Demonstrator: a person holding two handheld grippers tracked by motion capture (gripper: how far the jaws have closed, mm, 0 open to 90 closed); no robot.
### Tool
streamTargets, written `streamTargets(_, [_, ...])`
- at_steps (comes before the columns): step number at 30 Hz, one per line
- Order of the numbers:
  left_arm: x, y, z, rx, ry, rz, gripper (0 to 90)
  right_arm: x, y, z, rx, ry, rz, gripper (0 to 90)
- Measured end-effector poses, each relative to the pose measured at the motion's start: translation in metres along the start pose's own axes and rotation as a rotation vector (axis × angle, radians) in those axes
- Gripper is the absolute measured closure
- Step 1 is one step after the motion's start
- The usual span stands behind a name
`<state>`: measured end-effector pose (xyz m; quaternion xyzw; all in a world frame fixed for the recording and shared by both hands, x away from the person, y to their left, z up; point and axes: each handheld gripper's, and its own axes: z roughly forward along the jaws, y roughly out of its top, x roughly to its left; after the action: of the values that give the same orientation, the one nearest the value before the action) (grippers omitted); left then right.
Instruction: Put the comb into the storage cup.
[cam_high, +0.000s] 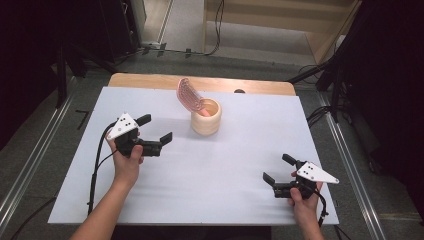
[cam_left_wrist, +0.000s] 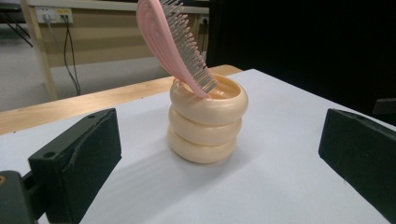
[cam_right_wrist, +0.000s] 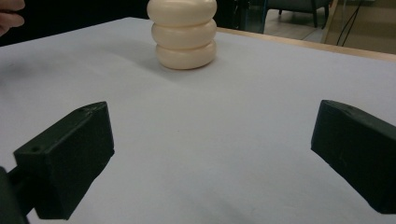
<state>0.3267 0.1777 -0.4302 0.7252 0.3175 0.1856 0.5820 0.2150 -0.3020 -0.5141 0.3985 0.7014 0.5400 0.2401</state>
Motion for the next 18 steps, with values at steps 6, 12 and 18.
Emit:
streamTargets(6, [0.001, -0.006, -0.011, 0.0, 0.011, -0.001, 0.0, 0.0, 0.0, 0.0, 0.0, -0.001, -0.001, 0.0])
streamTargets(12, [0.001, -0.009, -0.022, -0.008, 0.023, 0.003, 0.0, 0.0, 0.0, 0.001, -0.002, -0.002, -0.004, 0.0])
streamTargets(18, [0.0, -0.012, -0.031, 0.0, 0.044, 0.02, 0.0, 0.001, 0.0, 0.001, -0.002, -0.005, -0.004, 0.0])
